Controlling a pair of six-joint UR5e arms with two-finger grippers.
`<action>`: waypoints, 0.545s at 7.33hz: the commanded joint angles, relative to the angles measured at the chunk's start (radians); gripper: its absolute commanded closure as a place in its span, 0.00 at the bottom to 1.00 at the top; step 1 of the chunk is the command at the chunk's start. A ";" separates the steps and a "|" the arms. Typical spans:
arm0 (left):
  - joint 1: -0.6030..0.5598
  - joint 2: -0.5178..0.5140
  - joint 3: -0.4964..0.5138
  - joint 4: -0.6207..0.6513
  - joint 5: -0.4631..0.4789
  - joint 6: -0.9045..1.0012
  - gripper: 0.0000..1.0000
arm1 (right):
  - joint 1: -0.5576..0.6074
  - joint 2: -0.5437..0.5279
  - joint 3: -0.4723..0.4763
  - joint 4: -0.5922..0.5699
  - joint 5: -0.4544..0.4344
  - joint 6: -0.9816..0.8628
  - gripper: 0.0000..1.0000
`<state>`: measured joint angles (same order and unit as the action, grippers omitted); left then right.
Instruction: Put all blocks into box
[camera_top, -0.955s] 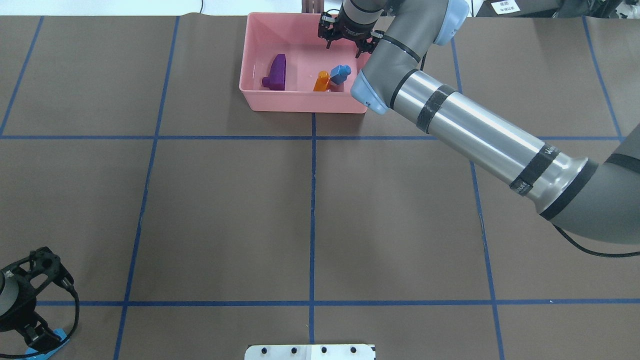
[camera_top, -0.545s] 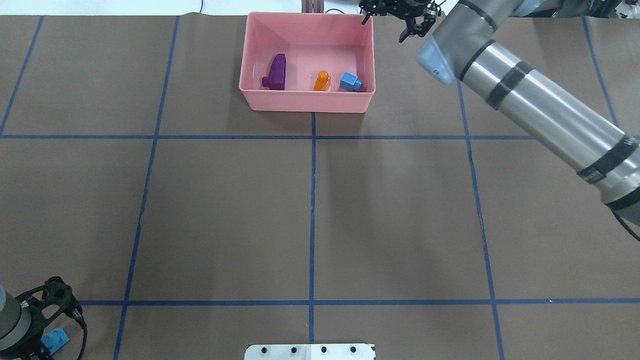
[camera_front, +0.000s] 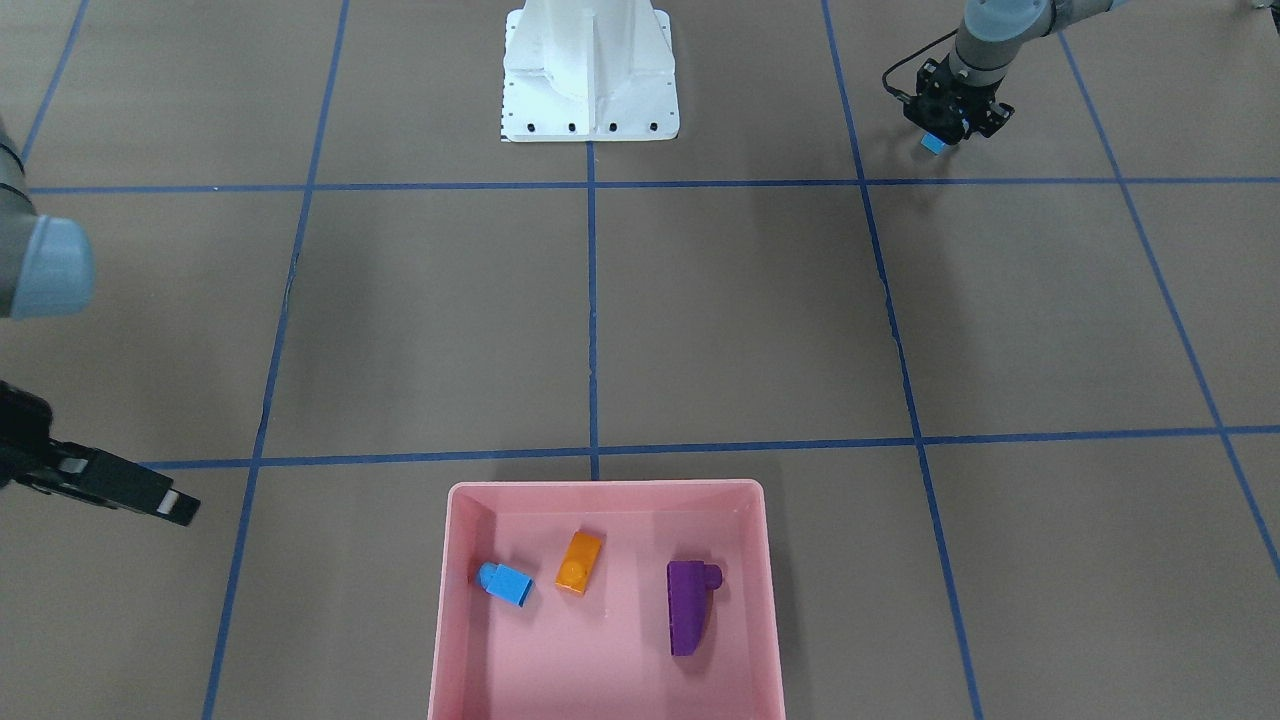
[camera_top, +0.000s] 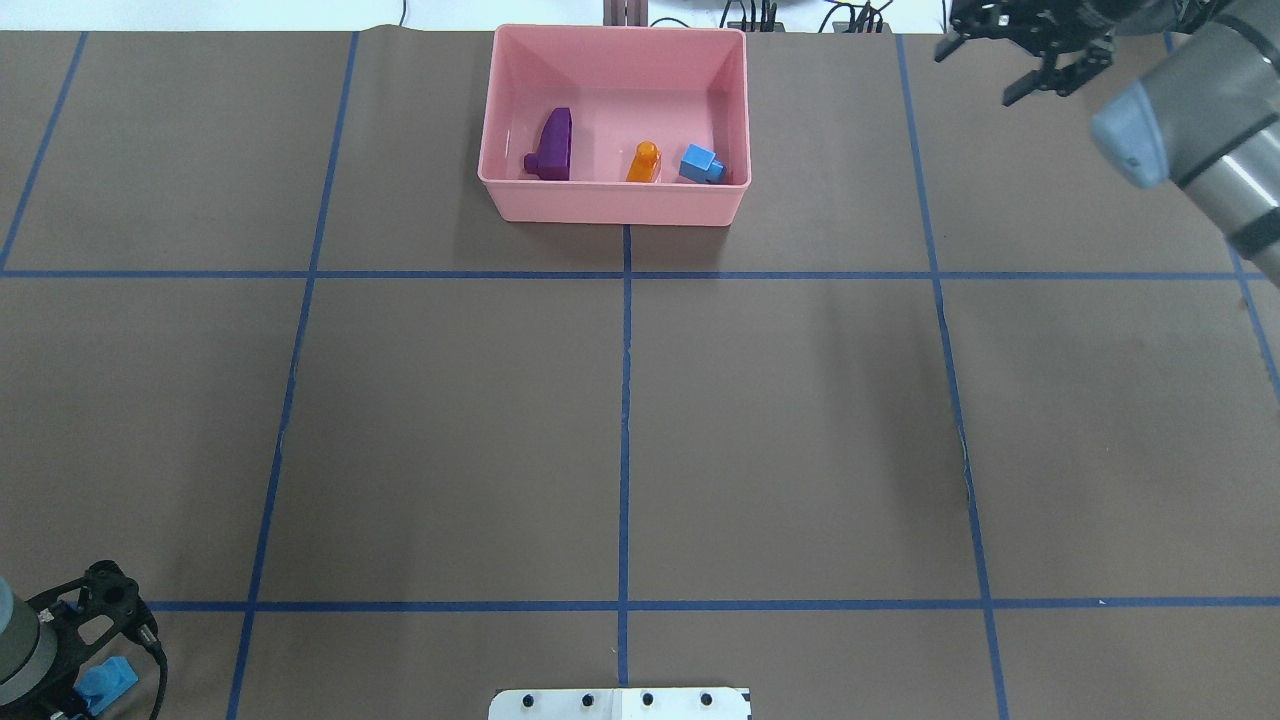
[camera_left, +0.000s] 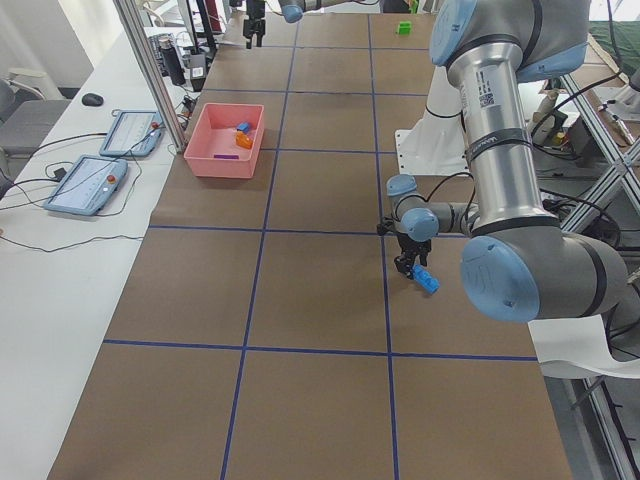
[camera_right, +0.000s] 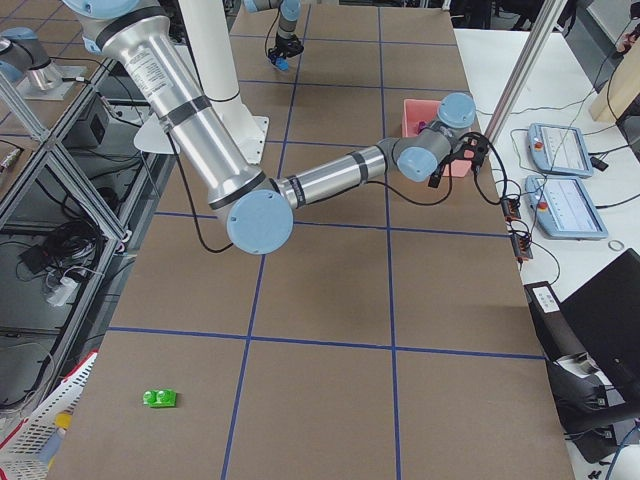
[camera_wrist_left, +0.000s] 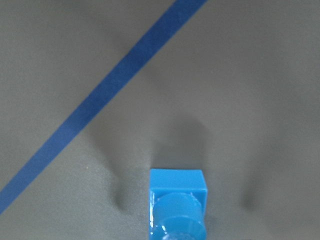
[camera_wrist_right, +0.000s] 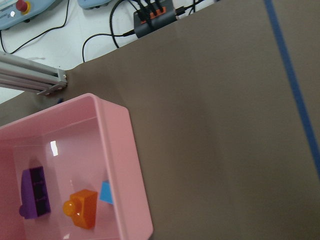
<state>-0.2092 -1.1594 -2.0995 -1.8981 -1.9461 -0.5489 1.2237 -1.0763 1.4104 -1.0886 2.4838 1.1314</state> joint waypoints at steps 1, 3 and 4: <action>-0.006 0.010 -0.017 0.001 -0.007 -0.002 1.00 | 0.045 -0.263 0.143 0.001 0.014 -0.137 0.00; -0.083 0.029 -0.123 0.002 -0.080 -0.011 1.00 | 0.062 -0.461 0.194 0.001 -0.018 -0.304 0.00; -0.196 -0.009 -0.117 0.005 -0.159 -0.020 1.00 | 0.053 -0.553 0.211 0.001 -0.081 -0.405 0.00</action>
<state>-0.2946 -1.1416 -2.1980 -1.8955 -2.0193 -0.5589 1.2797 -1.5019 1.5934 -1.0876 2.4630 0.8518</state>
